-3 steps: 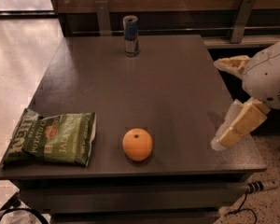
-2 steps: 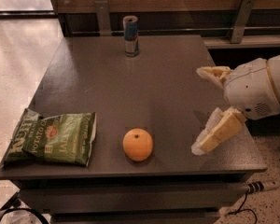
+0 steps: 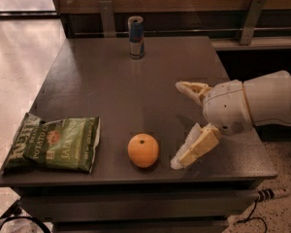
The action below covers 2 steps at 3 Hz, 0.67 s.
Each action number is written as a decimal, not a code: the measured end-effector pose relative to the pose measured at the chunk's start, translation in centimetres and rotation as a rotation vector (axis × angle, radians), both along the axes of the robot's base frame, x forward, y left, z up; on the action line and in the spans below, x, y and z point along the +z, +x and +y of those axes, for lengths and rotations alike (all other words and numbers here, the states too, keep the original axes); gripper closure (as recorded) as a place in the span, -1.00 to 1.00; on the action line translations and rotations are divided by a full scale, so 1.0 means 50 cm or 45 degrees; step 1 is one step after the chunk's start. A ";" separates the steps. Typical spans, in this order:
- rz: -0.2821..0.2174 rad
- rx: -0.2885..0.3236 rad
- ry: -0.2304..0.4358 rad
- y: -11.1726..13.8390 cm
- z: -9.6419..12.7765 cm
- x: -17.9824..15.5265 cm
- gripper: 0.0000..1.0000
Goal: Move orange near redbull can
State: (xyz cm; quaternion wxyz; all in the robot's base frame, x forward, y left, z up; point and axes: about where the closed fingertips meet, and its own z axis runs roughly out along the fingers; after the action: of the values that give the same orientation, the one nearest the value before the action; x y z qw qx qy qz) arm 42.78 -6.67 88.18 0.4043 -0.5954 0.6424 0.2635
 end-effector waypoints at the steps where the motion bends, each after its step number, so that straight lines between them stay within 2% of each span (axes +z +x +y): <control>1: -0.003 0.078 0.056 -0.025 0.051 -0.012 -1.00; 2: -0.006 0.137 0.081 -0.043 0.087 -0.019 -1.00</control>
Offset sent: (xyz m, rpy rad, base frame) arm -0.0315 0.0624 -0.0168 0.0968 -0.0012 0.1606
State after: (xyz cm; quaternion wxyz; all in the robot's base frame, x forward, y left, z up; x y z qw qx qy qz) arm 40.61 -2.34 87.24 0.4099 -0.6165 0.5998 0.3037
